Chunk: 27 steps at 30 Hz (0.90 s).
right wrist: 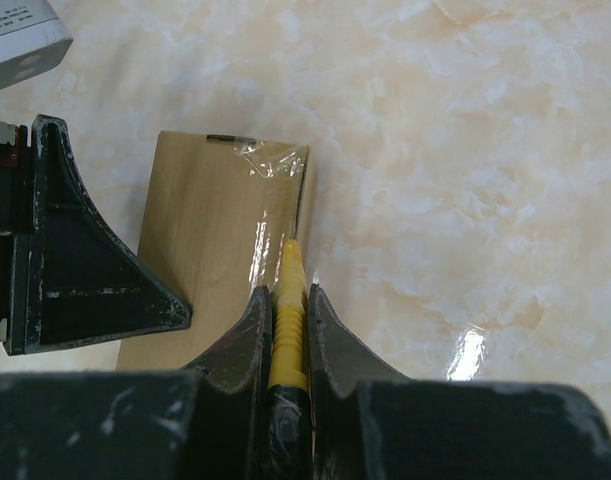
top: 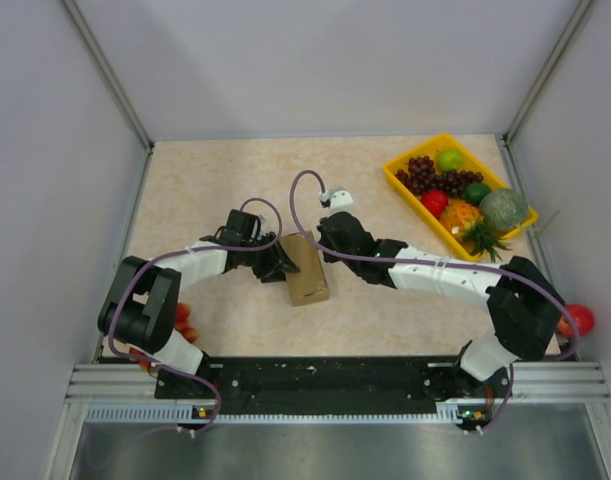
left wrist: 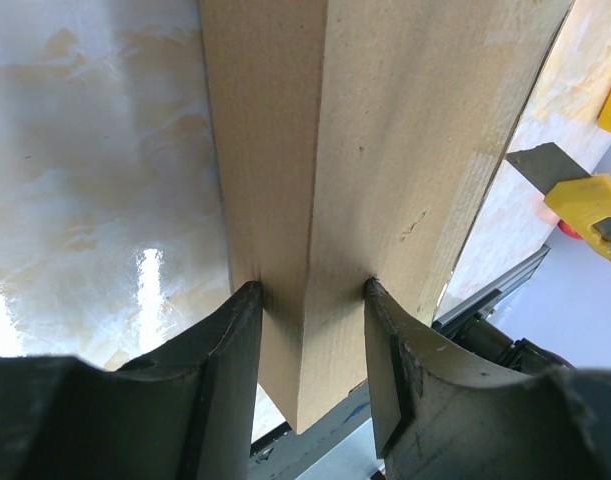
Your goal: Unpack the express box
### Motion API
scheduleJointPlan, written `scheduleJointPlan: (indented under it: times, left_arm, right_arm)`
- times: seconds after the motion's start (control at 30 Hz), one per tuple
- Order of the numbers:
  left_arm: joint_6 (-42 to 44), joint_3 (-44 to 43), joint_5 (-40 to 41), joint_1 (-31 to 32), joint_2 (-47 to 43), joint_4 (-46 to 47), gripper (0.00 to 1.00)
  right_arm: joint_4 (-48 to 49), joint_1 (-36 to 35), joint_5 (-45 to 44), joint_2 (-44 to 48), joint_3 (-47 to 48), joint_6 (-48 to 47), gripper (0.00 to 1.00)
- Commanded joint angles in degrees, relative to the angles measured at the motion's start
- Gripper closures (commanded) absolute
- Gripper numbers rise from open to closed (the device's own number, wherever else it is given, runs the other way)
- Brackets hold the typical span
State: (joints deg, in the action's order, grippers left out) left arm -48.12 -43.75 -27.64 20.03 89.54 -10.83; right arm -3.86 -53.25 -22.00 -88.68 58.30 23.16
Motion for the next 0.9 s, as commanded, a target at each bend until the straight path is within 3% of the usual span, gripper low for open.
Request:
scheduleJointPlan:
  times: [0.0, 0.87]
  left_arm:
    - [0.22, 0.24, 5.93, -0.17, 2.22, -3.06, 0.68]
    - [0.13, 0.07, 5.93, -0.17, 2.66, -3.06, 0.68]
  right_arm:
    - [1.4, -1.15, 0.47, 3.34, 2.78, 1.01, 1.0]
    - [-0.27, -1.59, -2.43, 0.79, 3.48, 0.04, 1.0]
